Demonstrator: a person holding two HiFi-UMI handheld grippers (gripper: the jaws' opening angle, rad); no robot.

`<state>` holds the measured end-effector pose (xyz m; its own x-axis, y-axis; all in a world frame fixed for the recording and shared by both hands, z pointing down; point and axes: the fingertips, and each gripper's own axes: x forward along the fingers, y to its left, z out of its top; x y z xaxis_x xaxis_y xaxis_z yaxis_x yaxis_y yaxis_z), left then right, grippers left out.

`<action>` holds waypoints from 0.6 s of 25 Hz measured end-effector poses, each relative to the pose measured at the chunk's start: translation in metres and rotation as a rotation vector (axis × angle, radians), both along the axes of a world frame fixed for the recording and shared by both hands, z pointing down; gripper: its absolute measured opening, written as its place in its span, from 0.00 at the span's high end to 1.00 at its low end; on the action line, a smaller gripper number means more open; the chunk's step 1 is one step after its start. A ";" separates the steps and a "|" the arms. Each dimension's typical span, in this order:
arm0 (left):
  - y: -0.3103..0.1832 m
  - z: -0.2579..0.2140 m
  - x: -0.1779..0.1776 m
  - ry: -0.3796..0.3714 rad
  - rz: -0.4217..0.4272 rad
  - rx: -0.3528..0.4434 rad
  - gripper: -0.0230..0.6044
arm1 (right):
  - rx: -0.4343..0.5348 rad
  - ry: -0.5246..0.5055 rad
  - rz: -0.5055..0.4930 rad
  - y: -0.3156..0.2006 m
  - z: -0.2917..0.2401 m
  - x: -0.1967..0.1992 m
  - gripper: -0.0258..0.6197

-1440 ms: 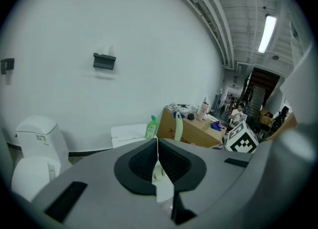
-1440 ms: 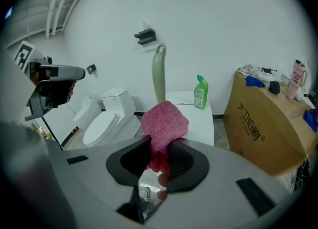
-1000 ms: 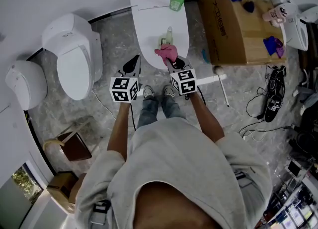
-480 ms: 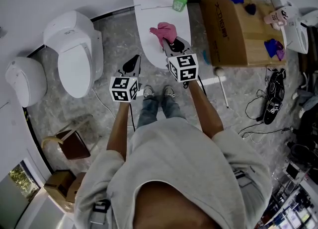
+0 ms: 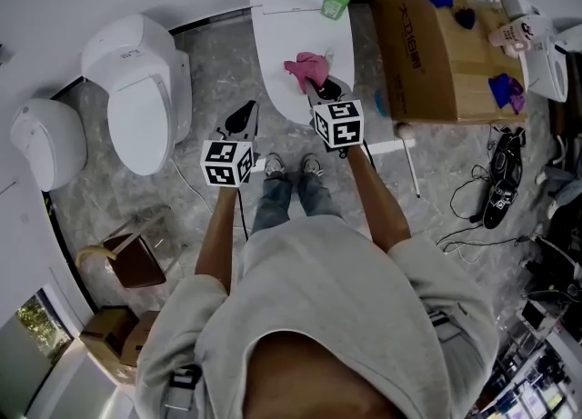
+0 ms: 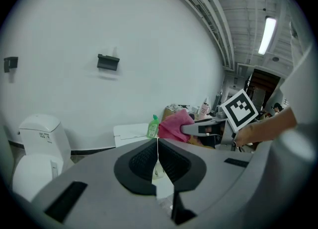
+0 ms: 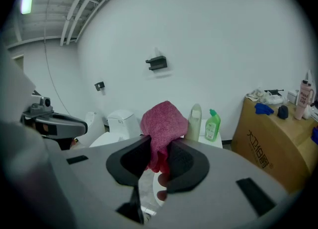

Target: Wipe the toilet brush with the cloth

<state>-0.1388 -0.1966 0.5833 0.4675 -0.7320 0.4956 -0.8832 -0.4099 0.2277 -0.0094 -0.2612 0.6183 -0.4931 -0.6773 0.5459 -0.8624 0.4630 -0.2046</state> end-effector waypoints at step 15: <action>-0.001 0.011 -0.006 -0.004 -0.008 -0.030 0.93 | -0.171 0.030 0.008 0.024 0.076 0.010 0.82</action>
